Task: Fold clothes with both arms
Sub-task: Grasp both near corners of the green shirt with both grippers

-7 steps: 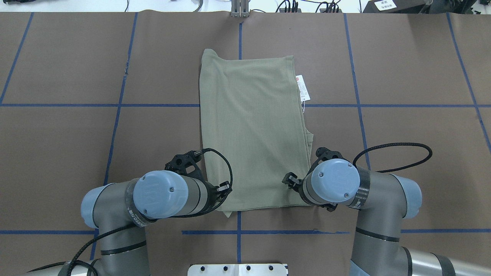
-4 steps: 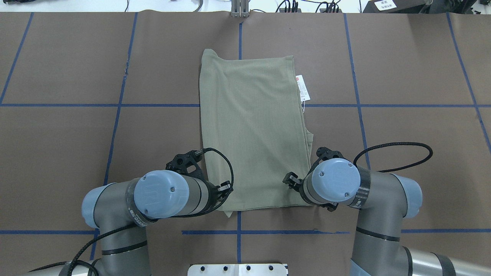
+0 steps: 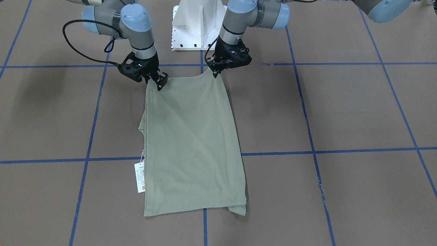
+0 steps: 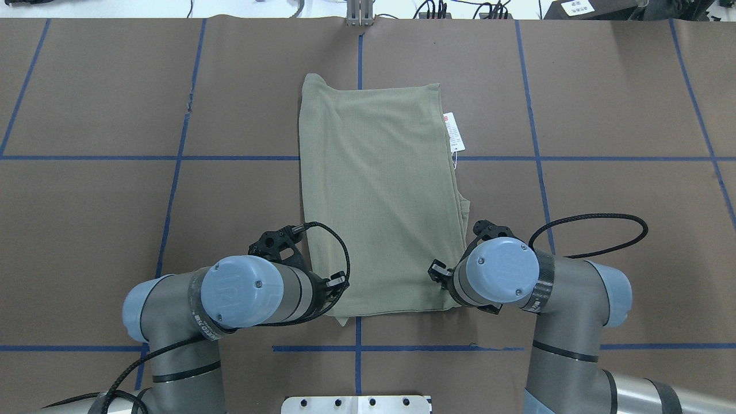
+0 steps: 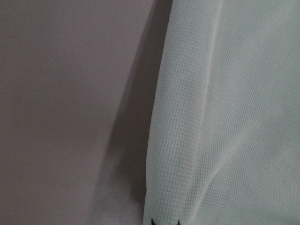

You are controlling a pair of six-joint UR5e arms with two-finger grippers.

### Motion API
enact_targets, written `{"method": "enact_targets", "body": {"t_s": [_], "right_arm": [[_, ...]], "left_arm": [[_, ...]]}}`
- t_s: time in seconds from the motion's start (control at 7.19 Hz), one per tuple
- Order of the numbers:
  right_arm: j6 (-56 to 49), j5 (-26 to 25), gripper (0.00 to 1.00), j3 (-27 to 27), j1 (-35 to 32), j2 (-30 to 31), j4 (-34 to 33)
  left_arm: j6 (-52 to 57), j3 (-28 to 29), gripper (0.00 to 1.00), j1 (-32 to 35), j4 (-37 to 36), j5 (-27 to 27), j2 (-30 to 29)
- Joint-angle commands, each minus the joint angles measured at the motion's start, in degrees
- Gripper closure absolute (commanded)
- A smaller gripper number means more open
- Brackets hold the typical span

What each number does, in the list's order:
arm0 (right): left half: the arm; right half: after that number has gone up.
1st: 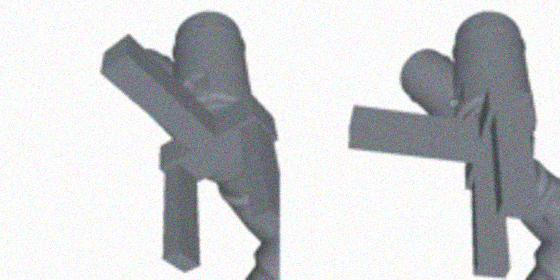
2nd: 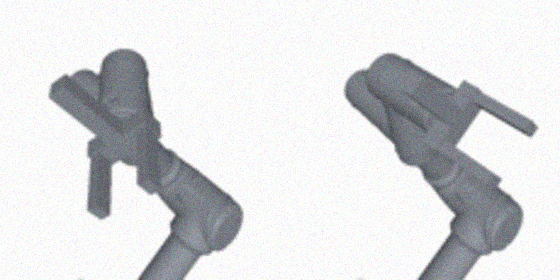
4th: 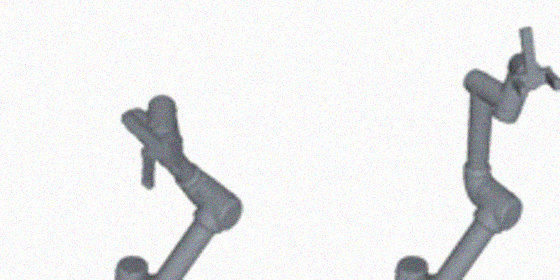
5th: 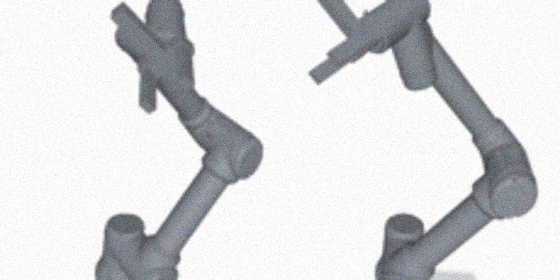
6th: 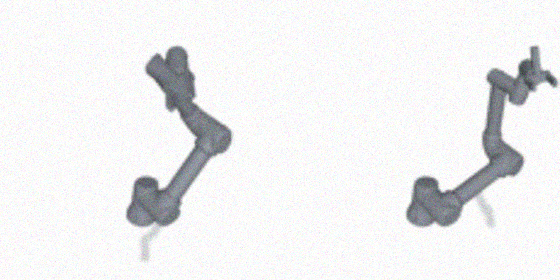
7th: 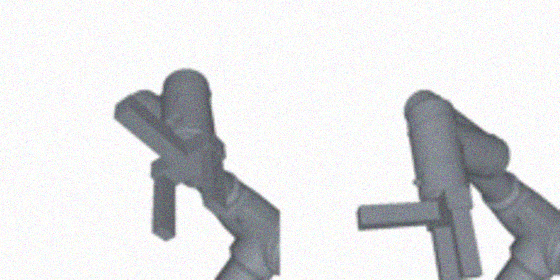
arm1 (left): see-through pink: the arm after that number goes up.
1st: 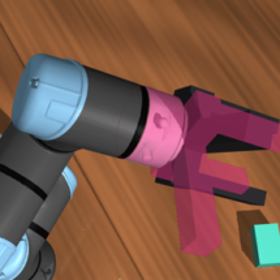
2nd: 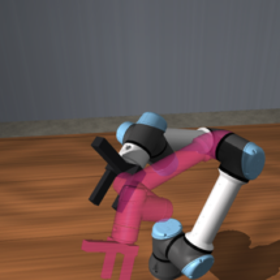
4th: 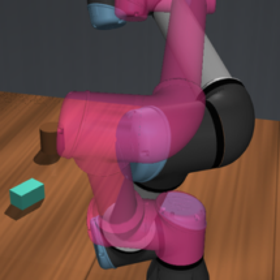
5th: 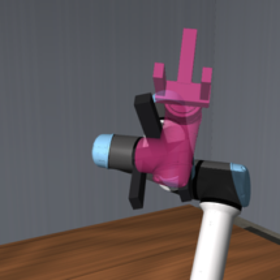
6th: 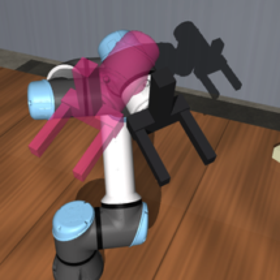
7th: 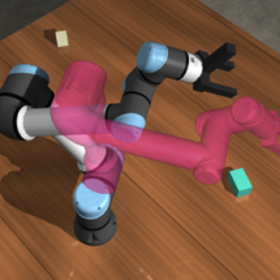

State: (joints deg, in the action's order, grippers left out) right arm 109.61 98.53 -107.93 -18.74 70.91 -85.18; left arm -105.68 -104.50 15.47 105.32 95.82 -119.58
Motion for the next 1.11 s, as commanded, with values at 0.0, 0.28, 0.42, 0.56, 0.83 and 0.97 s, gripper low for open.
{"method": "enact_targets", "body": {"t_s": [0.0,0.28,0.42,0.56,0.83,0.97], "right_arm": [[-0.2,0.2,1.00,0.0,-0.3,-0.2,-0.1],[-0.2,3.1,1.00,-0.1,-2.3,-1.0,0.0],[-0.1,3.2,1.00,-0.3,-2.7,-1.4,0.0],[0.2,3.2,1.00,-2.1,-3.0,-1.3,0.0],[0.3,6.1,1.00,-5.9,-3.1,-0.5,-0.3],[0.3,7.0,1.00,-8.1,-3.1,-0.3,-0.4]], "left_arm": [[-0.1,0.0,1.00,0.0,0.0,0.1,0.0],[-0.1,-0.1,1.00,0.0,0.0,0.1,0.0],[-0.1,-0.2,1.00,0.0,0.0,0.1,0.0],[0.0,-0.8,1.00,0.1,-0.2,0.2,0.2],[1.4,-6.0,1.00,0.1,-1.4,0.1,2.6],[1.5,-10.2,1.00,-0.5,-4.7,0.1,3.7]]}}
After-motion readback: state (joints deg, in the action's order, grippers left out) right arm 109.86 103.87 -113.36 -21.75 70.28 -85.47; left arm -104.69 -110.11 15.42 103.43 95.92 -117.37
